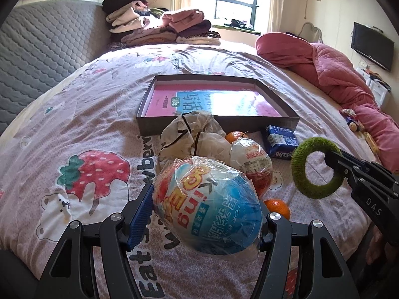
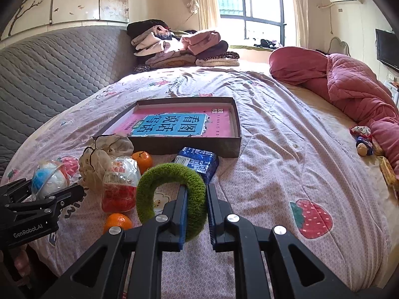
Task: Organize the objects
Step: 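Carry the blue egg and green ring over the pink tray with both tools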
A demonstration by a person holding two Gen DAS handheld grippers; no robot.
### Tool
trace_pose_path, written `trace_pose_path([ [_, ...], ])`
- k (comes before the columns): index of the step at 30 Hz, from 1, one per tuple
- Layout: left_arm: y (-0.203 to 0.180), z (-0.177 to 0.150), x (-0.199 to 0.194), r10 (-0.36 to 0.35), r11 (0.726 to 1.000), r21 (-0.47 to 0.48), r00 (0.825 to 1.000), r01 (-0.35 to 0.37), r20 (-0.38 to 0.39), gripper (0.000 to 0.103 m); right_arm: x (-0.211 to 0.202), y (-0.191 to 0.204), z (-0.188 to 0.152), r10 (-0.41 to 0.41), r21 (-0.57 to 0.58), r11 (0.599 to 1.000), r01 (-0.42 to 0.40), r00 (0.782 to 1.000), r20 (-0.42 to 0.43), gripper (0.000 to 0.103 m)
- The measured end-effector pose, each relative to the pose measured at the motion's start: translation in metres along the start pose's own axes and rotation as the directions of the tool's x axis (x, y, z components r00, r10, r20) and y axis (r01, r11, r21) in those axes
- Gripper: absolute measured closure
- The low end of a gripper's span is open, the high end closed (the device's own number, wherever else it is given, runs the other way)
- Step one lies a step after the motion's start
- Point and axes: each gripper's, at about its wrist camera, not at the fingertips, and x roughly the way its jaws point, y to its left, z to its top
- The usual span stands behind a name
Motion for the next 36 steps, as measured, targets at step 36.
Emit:
trace_pose_path([
  [36,0.044,0.128,0.088,0.026,0.999,-0.02,0.999,-0.025,0.03,0.035,0.098,-0.006,0.097,0.0,-0.036,0.999,0.001,1.0,0.022,0.088],
])
